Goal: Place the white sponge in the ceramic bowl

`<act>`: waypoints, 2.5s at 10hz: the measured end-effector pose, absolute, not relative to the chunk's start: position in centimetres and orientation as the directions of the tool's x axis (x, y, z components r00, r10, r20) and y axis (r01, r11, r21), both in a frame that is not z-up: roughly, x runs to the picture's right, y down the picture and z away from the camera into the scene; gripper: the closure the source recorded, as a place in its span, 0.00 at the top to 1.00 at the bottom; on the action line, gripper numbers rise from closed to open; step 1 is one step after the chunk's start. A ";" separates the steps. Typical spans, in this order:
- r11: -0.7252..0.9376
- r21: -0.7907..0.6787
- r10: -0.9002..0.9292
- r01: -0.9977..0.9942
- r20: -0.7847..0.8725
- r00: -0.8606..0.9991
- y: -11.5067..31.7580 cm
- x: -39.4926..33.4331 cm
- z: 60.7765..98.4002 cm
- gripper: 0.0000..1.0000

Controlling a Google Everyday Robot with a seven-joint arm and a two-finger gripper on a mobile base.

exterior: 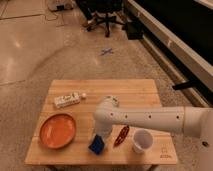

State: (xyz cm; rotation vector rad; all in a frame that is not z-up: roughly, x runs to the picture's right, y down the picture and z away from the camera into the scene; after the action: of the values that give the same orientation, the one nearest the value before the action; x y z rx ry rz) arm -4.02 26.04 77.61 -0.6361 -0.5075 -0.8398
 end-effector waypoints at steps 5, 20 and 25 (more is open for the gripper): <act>0.481 -0.332 -0.519 0.811 0.638 0.569 26.8 -4.1 79.3 0.36; 0.294 -0.099 -0.684 0.951 0.674 0.281 19.4 -20.2 73.1 0.09; 0.247 0.002 -0.700 0.969 0.691 0.177 17.9 -25.7 74.3 0.59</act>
State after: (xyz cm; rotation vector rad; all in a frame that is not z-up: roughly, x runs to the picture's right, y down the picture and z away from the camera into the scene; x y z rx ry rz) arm -25.72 17.86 74.32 -0.5013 -0.6480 -1.2533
